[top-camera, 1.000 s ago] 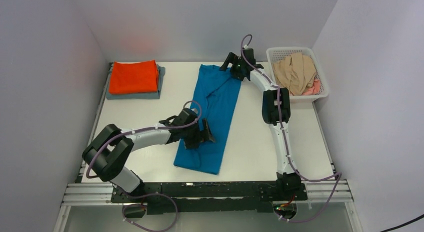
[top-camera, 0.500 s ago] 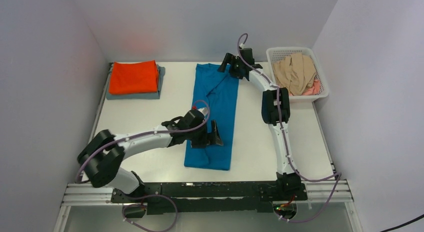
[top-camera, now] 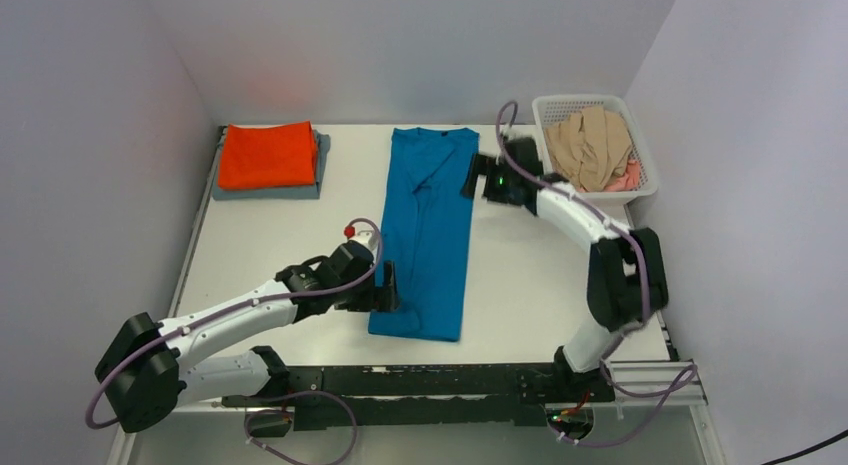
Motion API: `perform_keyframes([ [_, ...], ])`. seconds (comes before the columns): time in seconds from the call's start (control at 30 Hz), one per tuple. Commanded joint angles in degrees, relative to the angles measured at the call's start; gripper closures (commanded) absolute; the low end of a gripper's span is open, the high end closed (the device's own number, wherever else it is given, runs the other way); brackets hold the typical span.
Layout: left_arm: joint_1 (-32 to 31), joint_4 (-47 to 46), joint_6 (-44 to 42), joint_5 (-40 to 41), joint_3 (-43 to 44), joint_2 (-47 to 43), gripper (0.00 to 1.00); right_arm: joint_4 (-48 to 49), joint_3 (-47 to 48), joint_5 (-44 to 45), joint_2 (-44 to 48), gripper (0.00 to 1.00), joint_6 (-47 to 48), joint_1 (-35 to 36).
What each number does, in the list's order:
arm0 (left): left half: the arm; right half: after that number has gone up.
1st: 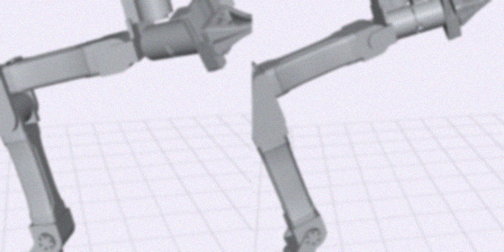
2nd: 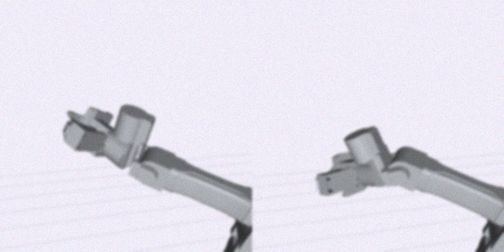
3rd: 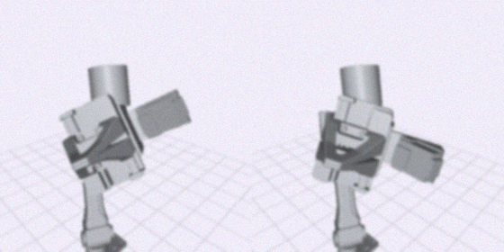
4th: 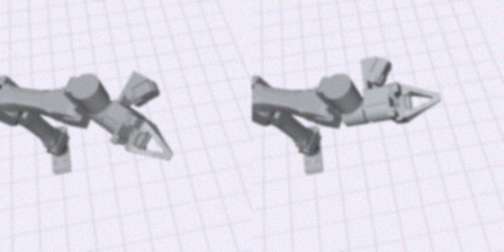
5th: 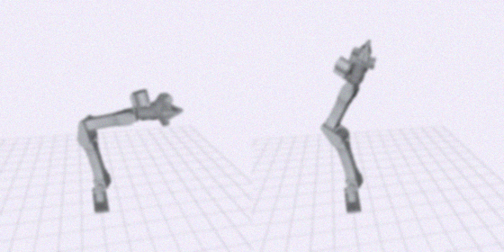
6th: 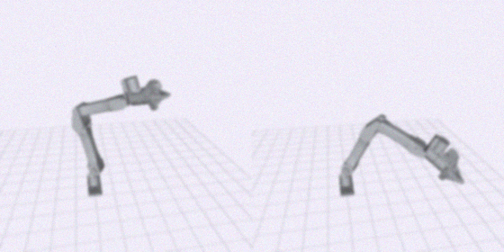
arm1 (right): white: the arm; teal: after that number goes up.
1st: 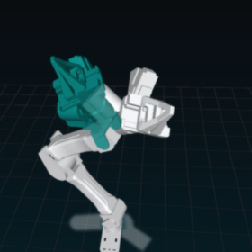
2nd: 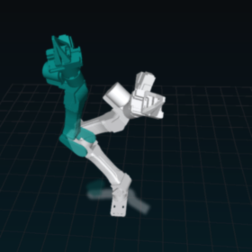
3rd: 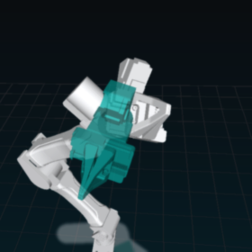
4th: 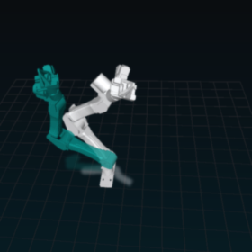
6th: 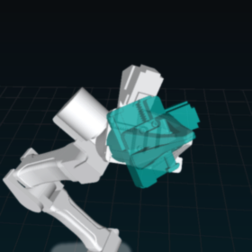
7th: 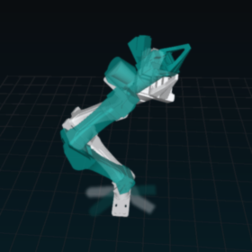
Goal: Fold and stack the t-shirts
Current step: Rotate the tshirt 90 degrees, then grab the bottom of the folded rectangular tshirt with both arms
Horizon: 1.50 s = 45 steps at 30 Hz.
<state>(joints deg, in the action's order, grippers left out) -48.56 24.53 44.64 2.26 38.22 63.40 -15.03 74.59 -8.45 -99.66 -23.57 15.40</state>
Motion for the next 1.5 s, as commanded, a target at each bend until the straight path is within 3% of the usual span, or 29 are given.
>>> perform_keyframes([
  [0.0,0.15,1.32,-1.21,-0.3,-3.71,0.94,0.08,-5.25,-18.25,5.49,12.98,0.0,-5.74,9.64],
  [0.17,0.21,-0.97,-1.1,-2.17,-6.09,3.92,0.25,-2.88,-33.02,1.08,23.41,0.02,-13.3,17.39],
  [0.37,0.17,-2.6,-0.14,-2.8,-7.97,7.8,0.47,-5.73,-41.6,-1.11,31.54,0.08,-19.24,23.76],
  [0.53,0.17,-1.69,0.86,-2.85,-8.32,10.09,0.8,-3.78,-46.52,-5.45,35.7,0.17,-23.45,27.19],
  [0.67,0.21,0.28,1.76,-2.44,-9.12,8.24,1.0,-1.69,-47.11,-8.07,33.52,0.25,-24.88,28.8],
  [0.8,0.18,-1.84,2.3,-2.98,-10.86,5.82,1.0,0.05,-46.79,-7.27,30.45,0.29,-25.76,30.1],
  [0.97,0.14,-0.5,3.23,-2.45,-11.15,3.95,1.0,0.49,-46.78,-7.73,27.25,0.5,-27.17,30.74],
  [1.0,0.12,-0.4,3.37,-2.44,-11.52,3.4,1.0,0.18,-46.79,-9.12,26.83,0.56,-26.55,30.92],
  [1.13,0.16,1.0,3.52,-2.44,-12.76,1.04,1.0,-2.34,-47.98,-10.42,26.16,0.99,-26.11,31.6],
  [1.47,0.13,5.87,2.77,-4.25,-15.7,-8.13,1.0,-1.85,-52.4,-16.1,34.96,1.0,-26.29,32.66],
])
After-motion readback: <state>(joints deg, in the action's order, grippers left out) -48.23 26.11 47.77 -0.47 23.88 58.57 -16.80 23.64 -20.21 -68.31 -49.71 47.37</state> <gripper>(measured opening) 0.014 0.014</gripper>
